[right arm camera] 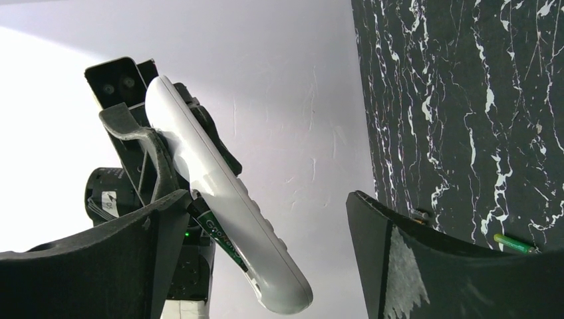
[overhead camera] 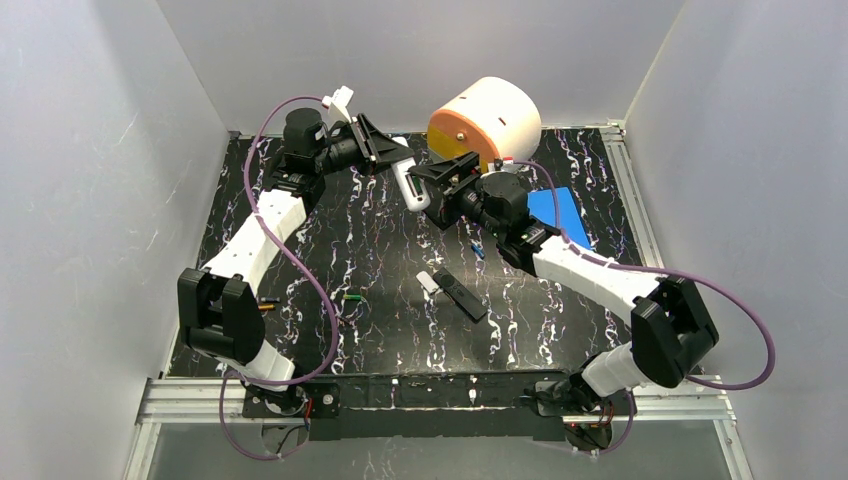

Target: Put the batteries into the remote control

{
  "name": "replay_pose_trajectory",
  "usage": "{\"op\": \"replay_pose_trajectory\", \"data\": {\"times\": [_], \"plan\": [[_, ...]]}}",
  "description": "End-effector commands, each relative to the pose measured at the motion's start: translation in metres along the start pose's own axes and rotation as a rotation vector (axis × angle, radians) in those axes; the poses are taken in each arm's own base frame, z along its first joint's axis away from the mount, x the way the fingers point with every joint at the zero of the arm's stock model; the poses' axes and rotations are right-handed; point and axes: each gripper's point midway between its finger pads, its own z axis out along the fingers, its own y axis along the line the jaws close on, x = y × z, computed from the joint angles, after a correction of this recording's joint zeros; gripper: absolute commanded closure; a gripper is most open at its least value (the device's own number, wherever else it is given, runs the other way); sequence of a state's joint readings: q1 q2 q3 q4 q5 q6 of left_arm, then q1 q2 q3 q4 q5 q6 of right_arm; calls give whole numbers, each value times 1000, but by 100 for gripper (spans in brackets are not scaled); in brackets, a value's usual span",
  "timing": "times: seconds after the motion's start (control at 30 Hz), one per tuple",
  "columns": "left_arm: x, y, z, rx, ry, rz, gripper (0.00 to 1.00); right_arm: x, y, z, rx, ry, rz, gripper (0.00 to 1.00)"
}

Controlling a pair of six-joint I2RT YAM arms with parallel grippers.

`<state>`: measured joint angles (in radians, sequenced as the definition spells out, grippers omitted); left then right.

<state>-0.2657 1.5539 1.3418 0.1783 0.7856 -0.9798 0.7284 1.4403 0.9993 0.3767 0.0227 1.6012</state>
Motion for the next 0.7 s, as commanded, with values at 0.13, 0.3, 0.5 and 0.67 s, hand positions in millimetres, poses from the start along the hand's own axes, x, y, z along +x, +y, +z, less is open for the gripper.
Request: {"op": "replay_pose_trajectory", "data": {"times": [0.13,0.3,0.5,0.67], "plan": [[-1,-40,-15,82,-11,85,100,-1,20,6,-61,8,-13,3],[-1,-41,-15,83,-12,82,100,2,16,6,-57,34,-4,13],[-7,-48,-14,88,-23,47,100,5,11,8,-49,54,-22,26],[-10,-56,-15,99,-25,-7,100,6,5,9,-32,58,-58,34]]}}
